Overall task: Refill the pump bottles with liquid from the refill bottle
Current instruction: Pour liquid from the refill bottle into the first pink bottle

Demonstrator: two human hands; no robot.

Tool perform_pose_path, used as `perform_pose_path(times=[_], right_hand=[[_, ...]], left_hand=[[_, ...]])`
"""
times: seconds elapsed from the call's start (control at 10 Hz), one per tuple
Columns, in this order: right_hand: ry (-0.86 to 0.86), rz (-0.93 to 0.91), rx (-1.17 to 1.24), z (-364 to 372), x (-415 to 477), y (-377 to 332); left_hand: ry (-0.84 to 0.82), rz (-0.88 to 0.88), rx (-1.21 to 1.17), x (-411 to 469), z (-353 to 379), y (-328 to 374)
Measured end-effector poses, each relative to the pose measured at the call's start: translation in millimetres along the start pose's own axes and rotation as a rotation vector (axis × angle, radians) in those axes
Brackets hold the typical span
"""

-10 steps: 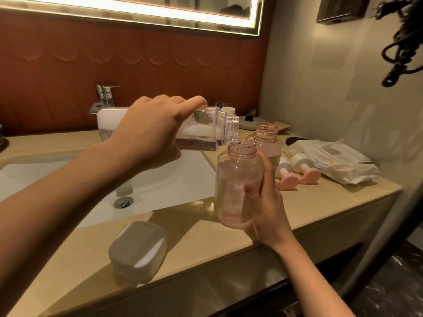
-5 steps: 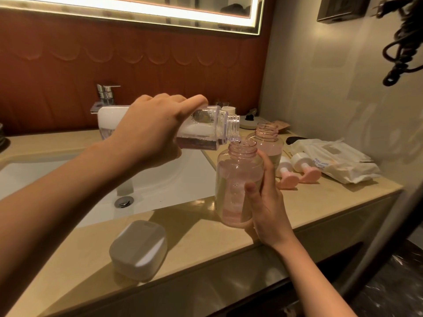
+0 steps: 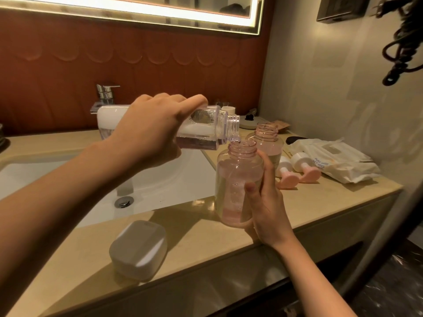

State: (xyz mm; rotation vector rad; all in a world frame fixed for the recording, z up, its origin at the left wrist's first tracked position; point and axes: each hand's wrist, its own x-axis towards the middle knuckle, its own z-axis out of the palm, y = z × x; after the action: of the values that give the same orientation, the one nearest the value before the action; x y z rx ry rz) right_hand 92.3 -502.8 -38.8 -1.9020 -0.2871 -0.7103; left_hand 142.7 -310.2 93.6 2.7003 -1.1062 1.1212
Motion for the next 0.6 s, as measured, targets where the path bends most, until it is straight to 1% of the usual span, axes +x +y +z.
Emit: perform_pose_path(times=[0.6], right_hand=[[-0.004,-0.007,0.015,0.3,0.6,-2.6]], left_hand=[[-0.014,0.007,0.014,0.2,1.1,-1.0]])
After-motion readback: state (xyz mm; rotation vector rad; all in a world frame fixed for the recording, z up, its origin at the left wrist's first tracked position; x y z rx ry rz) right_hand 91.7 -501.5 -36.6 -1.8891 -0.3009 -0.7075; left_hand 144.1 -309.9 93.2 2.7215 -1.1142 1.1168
